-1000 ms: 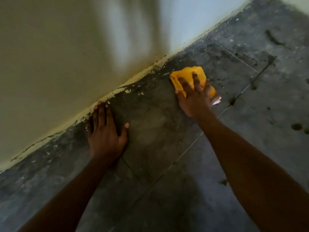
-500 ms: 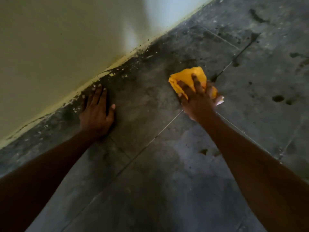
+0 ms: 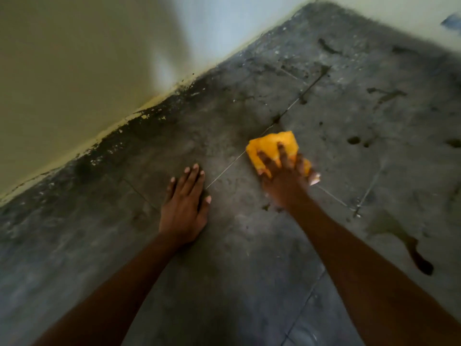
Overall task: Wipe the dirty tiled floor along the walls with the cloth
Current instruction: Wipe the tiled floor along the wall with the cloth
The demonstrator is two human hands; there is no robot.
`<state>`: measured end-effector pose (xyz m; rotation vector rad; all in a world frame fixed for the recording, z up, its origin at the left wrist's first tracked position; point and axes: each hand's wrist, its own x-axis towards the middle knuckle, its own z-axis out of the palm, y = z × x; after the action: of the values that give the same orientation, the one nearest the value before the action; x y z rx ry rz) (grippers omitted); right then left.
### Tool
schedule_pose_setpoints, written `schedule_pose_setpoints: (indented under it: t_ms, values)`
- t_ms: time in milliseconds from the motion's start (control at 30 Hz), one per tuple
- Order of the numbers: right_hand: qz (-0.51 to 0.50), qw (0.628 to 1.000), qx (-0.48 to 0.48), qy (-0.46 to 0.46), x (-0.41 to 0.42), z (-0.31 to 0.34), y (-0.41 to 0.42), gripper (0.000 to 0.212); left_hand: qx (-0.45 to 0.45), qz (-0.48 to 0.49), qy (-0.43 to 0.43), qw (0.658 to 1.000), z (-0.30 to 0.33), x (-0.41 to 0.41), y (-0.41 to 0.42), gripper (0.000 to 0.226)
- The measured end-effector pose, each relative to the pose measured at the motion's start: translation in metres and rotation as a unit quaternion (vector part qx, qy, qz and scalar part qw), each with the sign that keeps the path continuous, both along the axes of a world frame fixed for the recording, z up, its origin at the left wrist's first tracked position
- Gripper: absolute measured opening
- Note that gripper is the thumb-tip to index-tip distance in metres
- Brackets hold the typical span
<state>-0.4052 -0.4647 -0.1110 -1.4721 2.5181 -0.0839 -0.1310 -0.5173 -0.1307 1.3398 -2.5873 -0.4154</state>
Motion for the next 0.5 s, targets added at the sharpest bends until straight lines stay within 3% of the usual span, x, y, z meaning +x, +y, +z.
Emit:
schedule_pose_setpoints:
  t_ms: [133, 200, 267, 400, 433, 500]
  values:
    - [0.205, 0.974, -0.091, 0.040, 0.058, 0.000, 0.089, 0.052, 0.038, 0.014, 0.037, 0.999, 0.005, -0.001, 0.021, 0.080]
    - [0.256, 0.963, -0.081, 0.038, 0.033, 0.004, 0.113, 0.053, 0.051, 0.022, 0.030, 0.998, 0.008, -0.002, 0.034, 0.087]
    - [0.217, 0.973, -0.045, 0.059, -0.009, 0.004, 0.106, 0.058, 0.055, 0.022, 0.007, 0.998, 0.007, -0.003, 0.054, 0.089]
    - [-0.027, 1.000, -0.006, 0.004, -0.040, 0.003, 0.079, 0.055, 0.048, 0.046, -0.026, 0.997, 0.003, -0.015, 0.087, 0.085]
    - [-0.026, 0.999, -0.021, 0.002, -0.028, 0.001, 0.079, 0.056, 0.050, 0.056, -0.027, 0.997, 0.003, -0.018, 0.091, 0.086]
    - [0.076, 0.996, -0.053, 0.012, 0.008, -0.004, 0.096, 0.055, 0.060, 0.065, -0.017, 0.996, 0.003, -0.022, 0.093, 0.088]
